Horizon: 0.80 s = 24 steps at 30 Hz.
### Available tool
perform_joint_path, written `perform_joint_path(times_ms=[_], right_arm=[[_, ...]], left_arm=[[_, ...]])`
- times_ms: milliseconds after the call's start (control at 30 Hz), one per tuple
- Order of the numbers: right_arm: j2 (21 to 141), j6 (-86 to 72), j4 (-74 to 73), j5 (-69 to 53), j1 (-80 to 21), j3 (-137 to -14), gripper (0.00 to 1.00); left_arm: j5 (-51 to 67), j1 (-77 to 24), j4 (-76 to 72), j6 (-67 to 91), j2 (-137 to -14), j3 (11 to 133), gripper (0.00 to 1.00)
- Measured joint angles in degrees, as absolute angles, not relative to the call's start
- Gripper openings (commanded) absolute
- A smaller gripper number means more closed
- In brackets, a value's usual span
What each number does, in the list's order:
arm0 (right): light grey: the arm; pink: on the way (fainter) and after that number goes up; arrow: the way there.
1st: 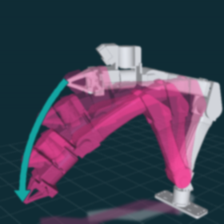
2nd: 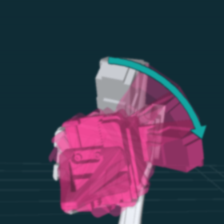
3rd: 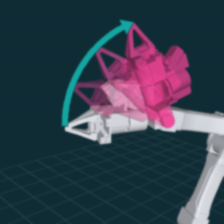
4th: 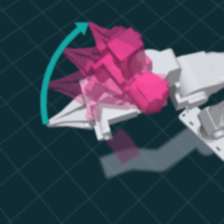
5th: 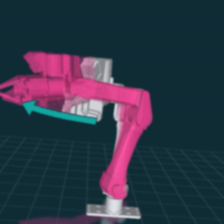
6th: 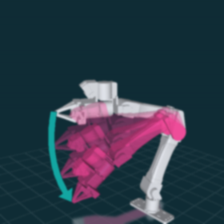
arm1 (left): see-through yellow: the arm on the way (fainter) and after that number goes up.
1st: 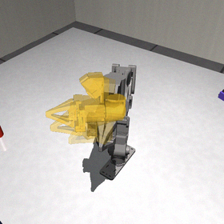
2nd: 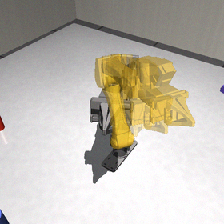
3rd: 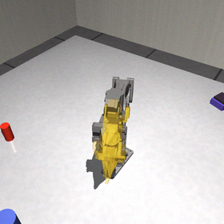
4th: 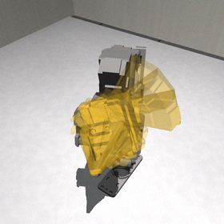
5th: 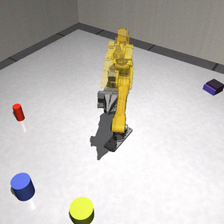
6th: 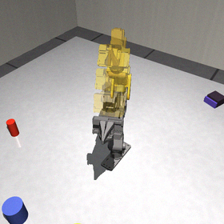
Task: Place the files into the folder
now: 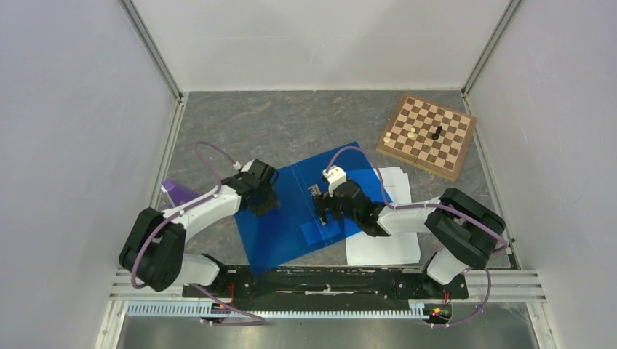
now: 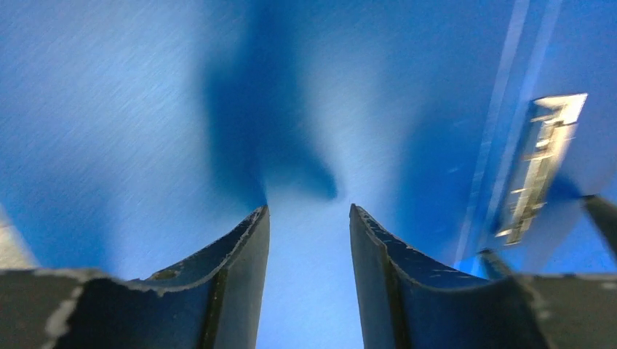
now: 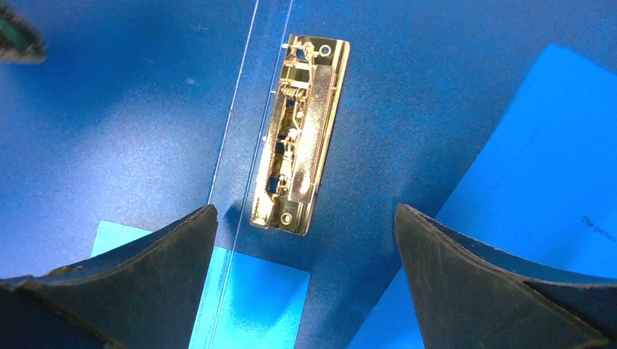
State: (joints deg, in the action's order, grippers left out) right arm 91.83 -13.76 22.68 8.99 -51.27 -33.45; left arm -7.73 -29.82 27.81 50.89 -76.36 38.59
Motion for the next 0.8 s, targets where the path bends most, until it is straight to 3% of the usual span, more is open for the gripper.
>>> perform_joint_path(times_ms=[67,367,567,800], right_arm=[[91.55,-13.58,22.9,8.34,-51.27,-33.08,0.94],[89.67,-13.5,23.33,5.39,-51.27,-31.35,0.94],[87.85,-13.5,21.1,4.58,-51.13,-31.24,0.94],[83.9,-15.49,16.12,5.21,-48.29,-32.16,0.93]], left_arm=[[-8.75,-30.98,28.16,51.18,-79.29,42.87,0.66],[-13.74,-33.8,29.04,52.56,-96.97,64.31,0.86],[-16.82,-34.06,29.8,52.4,-107.79,70.41,0.88],[-22.72,-36.27,31.86,52.45,-110.59,73.21,0.89]])
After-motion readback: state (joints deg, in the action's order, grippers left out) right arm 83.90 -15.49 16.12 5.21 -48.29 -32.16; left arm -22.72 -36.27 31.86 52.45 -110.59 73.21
